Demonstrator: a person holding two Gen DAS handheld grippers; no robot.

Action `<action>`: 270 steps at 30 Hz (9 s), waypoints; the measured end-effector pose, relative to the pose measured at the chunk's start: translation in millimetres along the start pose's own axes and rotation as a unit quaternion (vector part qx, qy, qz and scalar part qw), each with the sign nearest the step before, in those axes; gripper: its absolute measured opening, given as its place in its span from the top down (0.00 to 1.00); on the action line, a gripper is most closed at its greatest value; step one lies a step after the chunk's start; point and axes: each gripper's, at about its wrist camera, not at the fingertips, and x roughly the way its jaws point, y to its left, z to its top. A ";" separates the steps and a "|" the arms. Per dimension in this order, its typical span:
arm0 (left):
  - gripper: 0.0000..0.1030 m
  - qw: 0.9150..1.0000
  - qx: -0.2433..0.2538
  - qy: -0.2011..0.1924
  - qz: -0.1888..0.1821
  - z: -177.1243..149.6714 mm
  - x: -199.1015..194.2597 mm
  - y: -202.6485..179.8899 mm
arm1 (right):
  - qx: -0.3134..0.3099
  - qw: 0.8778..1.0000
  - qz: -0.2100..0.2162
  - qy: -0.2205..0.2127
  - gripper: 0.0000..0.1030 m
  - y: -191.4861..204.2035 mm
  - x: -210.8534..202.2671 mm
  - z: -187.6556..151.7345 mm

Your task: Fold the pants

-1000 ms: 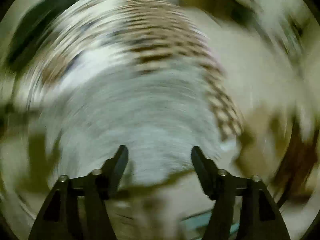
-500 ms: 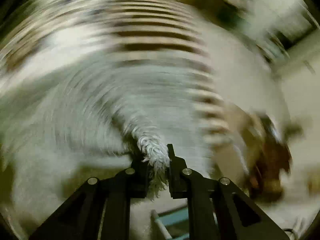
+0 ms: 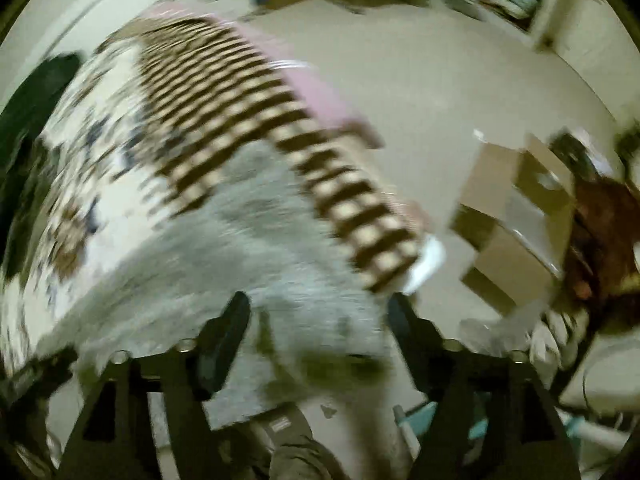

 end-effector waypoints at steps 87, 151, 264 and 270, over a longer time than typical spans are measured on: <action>0.00 1.000 -0.007 0.012 0.009 14.7 59.7 6.0 | 0.251 0.939 0.224 -0.067 0.79 4.3 72.4 3.9; 0.92 0.982 -0.159 -0.045 -0.092 -60.0 -92.2 288.1 | 0.042 0.977 0.085 0.189 0.14 211.2 30.3 -195.0; 0.44 0.986 -0.130 -0.004 -0.101 -25.9 -19.2 283.3 | -0.476 0.854 0.042 0.205 0.97 459.3 74.1 -61.1; 0.44 0.983 -0.150 -0.028 -0.107 -33.2 -37.2 292.0 | -0.413 0.875 0.077 0.241 0.42 457.8 74.8 -38.8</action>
